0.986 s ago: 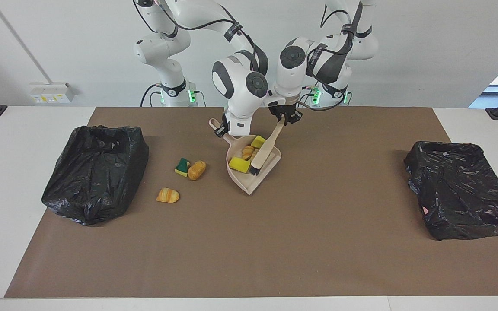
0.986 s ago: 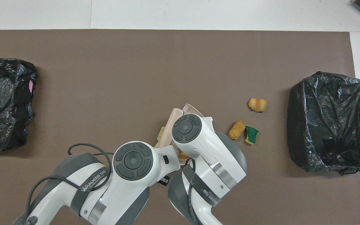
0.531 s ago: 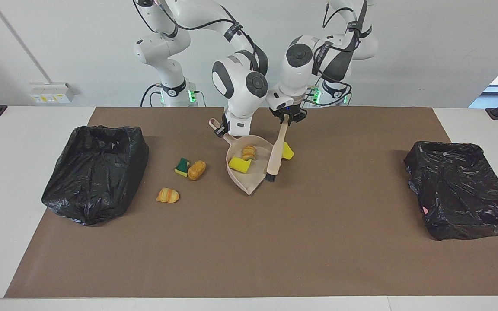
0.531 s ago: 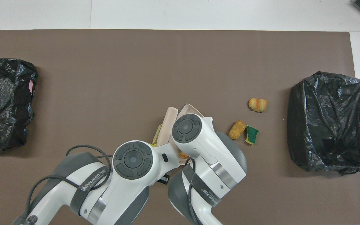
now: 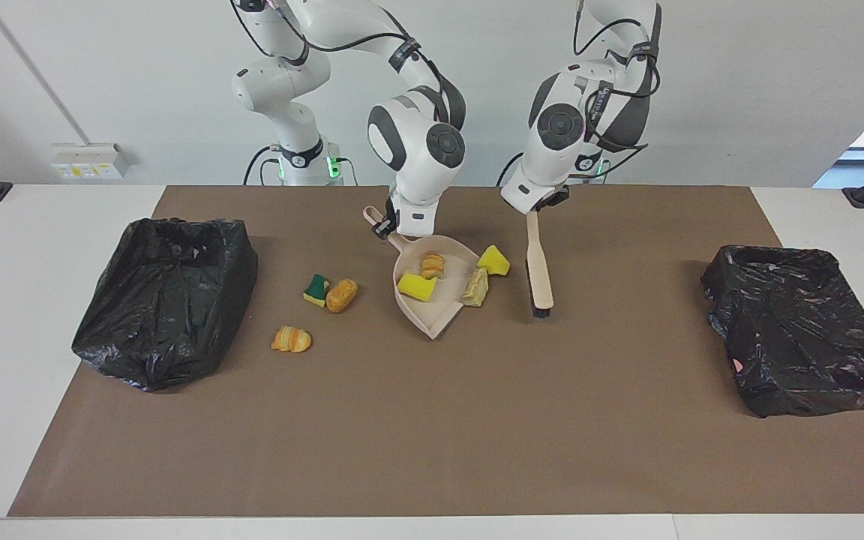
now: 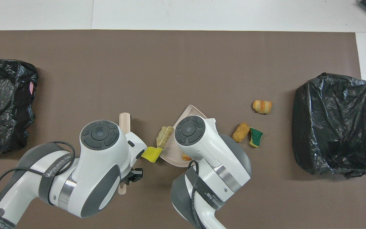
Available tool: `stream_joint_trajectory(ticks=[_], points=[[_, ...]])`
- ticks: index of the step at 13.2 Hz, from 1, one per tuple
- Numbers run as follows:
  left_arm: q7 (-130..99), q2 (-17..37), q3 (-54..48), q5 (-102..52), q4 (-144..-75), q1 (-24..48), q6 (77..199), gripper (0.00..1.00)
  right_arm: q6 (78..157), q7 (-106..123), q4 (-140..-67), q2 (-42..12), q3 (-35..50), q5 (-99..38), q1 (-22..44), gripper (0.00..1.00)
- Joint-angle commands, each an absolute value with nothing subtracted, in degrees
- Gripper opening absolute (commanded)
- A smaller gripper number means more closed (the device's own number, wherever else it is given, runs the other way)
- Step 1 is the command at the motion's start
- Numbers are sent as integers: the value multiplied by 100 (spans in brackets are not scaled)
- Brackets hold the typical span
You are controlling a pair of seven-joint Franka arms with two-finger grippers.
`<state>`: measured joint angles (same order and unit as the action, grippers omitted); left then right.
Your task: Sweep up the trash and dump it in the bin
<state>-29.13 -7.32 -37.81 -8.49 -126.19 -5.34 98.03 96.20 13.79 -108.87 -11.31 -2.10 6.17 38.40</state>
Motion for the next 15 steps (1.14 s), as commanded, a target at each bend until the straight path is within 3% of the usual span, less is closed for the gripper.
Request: stream_joint_trajectory(ticks=[1, 7, 15], points=[[-3696, -1546, -3797, -1114, -13262, -318, 9809, 0, 9834, 2371, -10986, -1090, -202, 642, 3753, 0], [-4790, -1512, -3814, -2047, -13614, 96, 10053, 0, 10160, 2822, -11224, -1037, -202, 633, 3665, 0], [-2615, -1020, -3990, -2092, -13571, 97, 11784, 0, 10072, 2566, -11215, -1011, -202, 633, 3700, 0]])
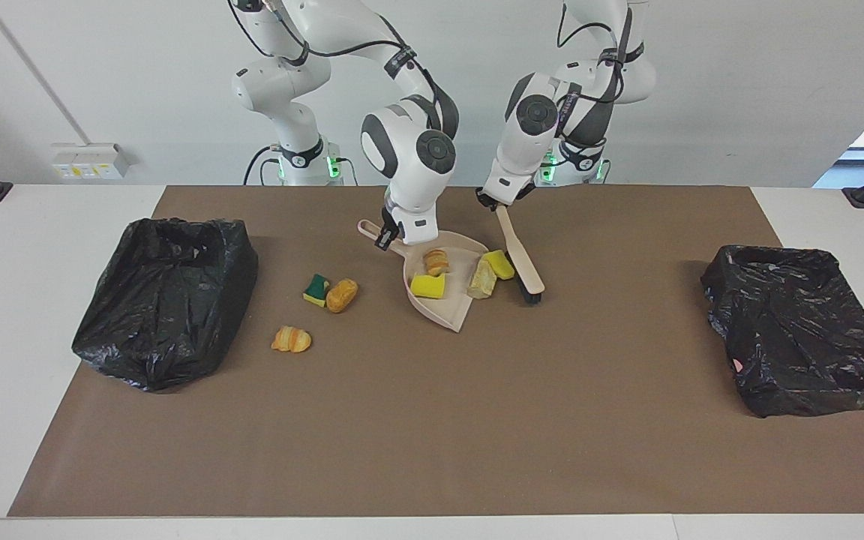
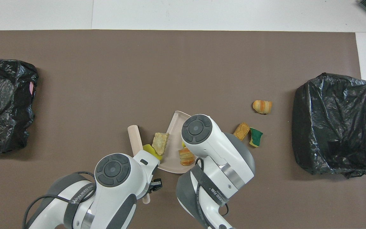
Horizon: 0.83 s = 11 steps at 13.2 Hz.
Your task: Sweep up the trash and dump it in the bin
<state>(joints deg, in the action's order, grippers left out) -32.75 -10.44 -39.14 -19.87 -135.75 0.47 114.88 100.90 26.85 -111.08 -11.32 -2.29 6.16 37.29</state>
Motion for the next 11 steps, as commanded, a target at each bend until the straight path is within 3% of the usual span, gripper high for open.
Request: stream_joint_trajectory(ticks=[1, 8, 11], points=[[-2349, -915, -4008, -2092, -13509, 97, 11899, 0, 10064, 2566, -11215, -1011, -202, 633, 3700, 0], [-2346, -695, -4553, -2100, -12930, 70, 11795, 0, 10046, 2566, -11197, -1011, -202, 633, 3700, 0], [-2435, -773, -4509, -2083, -12666, -44, 10894, 0, 10046, 2566, -11197, -1011, -202, 633, 3700, 0]])
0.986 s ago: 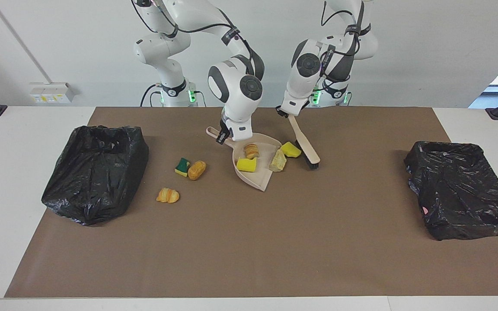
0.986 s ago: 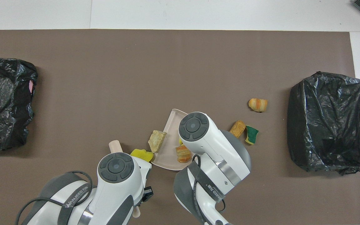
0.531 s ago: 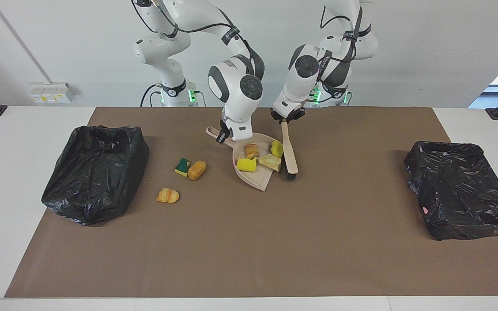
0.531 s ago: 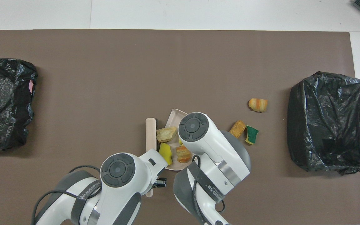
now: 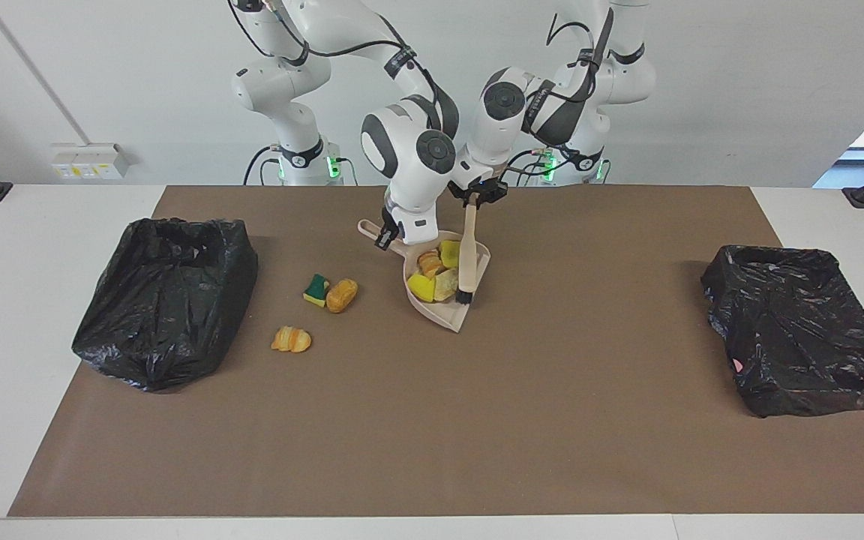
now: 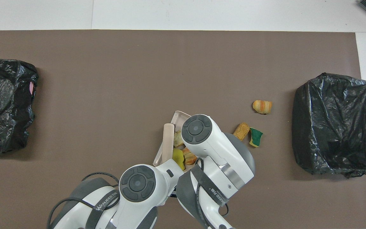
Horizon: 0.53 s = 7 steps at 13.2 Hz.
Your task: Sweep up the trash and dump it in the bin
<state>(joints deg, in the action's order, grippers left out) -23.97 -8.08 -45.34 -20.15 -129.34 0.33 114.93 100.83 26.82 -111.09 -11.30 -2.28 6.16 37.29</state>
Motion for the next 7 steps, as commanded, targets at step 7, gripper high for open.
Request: stream_joint_trajectory(ticks=[7], points=[[-2558, -1089, -4474, -1943, -12700, -184, 10178, 0, 10046, 2566, -11188, -1020, -202, 633, 3700, 0]])
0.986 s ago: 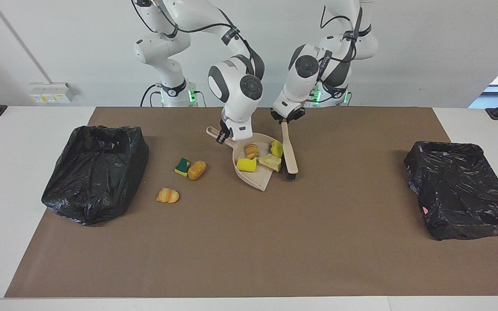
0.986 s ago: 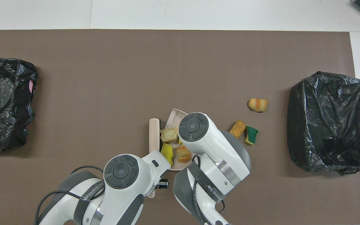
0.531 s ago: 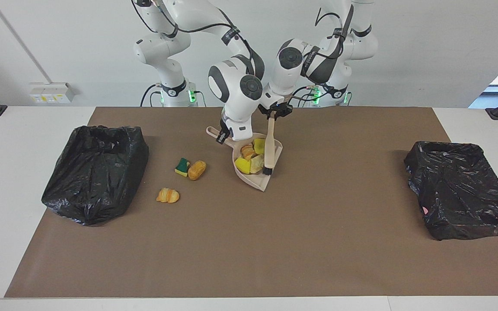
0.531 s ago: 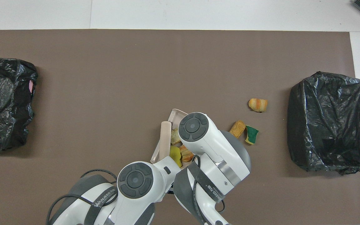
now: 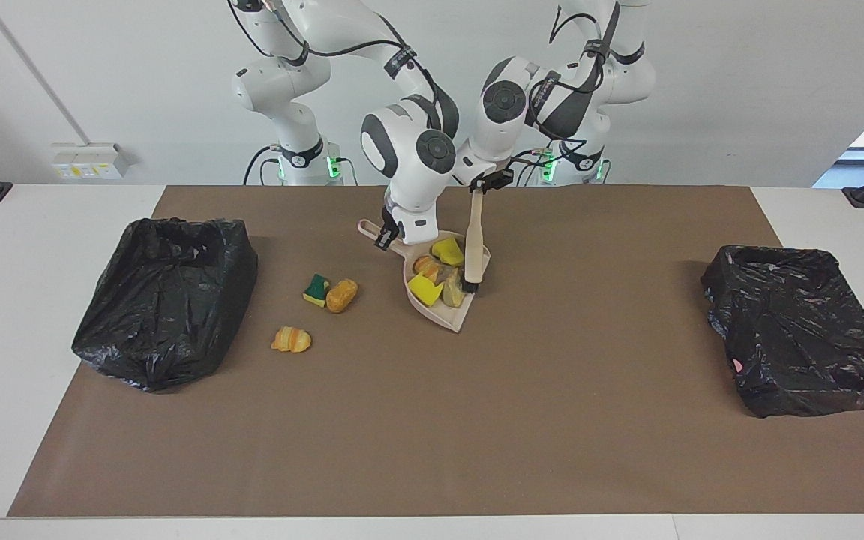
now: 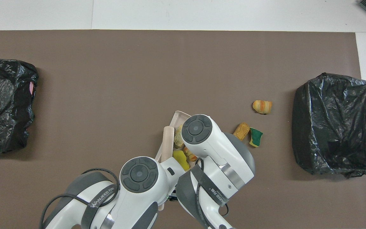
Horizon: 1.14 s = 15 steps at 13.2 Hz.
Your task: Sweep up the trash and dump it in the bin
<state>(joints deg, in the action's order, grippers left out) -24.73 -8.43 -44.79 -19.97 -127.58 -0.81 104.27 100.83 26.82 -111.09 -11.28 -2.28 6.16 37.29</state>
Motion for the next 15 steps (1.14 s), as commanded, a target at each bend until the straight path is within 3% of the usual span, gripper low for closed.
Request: stream_joint_trajectory(ticks=[1, 7, 15], points=[[-2540, -1238, -4482, -1942, -12691, -306, 10091, 0, 10046, 2566, -11180, -1020, -202, 633, 3700, 0], [-2610, -1932, -4491, -1942, -12989, -325, 9668, 0, 10037, 2382, -11153, -678, -211, 633, 3551, 0], [-3470, -2873, -4832, -2248, -13675, 149, 9677, 0, 9370, 2452, -10776, 87, -281, 668, 2621, 0]])
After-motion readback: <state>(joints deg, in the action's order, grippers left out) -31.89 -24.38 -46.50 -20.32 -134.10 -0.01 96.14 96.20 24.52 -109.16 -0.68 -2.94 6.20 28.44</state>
